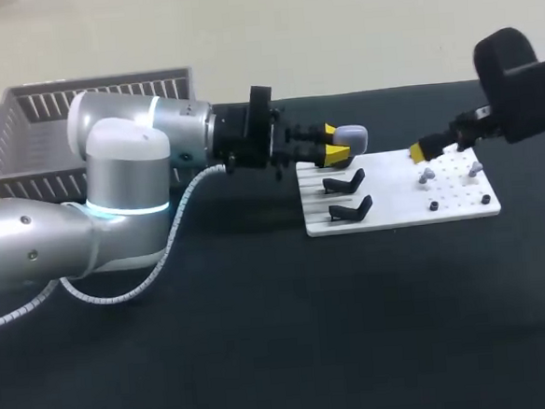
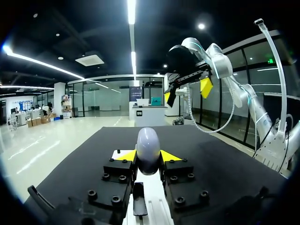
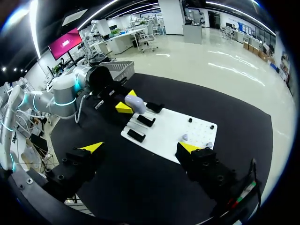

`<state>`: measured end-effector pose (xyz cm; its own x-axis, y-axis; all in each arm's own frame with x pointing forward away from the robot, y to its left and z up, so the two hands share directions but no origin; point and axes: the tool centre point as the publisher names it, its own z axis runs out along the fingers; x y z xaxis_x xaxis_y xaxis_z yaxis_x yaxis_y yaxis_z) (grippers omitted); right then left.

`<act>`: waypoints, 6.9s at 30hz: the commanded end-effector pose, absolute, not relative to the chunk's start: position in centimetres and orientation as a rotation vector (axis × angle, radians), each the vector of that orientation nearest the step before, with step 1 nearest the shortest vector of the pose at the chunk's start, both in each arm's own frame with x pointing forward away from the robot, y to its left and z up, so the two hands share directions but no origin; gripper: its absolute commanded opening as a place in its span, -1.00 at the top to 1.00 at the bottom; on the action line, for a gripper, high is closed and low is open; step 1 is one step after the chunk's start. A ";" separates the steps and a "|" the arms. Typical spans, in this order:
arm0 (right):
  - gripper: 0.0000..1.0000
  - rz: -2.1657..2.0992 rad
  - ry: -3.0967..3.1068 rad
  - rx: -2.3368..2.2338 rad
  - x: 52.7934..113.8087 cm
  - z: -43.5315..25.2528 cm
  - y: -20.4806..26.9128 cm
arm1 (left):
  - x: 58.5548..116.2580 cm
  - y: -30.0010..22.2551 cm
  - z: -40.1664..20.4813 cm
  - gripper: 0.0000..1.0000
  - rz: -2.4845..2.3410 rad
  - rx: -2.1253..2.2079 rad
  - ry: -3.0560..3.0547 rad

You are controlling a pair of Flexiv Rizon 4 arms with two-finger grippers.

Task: Pick up each earbud case from the left stands, insert the matching earbuds, close the lid, and place the case in the box.

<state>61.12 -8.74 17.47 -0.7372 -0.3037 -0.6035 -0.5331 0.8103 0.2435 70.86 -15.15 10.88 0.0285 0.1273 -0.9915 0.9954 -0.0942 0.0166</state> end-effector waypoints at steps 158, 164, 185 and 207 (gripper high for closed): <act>0.00 -0.177 2.918 -0.657 69.6 4.7 -19.5 | 70.9 -15.2 10.8 1.00 -1.198 1.384 1.240; 0.00 -0.202 2.927 -0.665 70.2 4.0 -20.0 | 70.9 -15.2 10.8 1.00 -1.198 1.384 1.240; 0.05 -0.249 2.918 -0.658 71.5 2.7 -20.4 | 70.9 -15.2 10.8 1.00 -1.198 1.384 1.240; 0.43 -0.282 2.920 -0.639 71.6 2.4 -20.9 | 70.9 -15.2 10.8 1.00 -1.198 1.384 1.240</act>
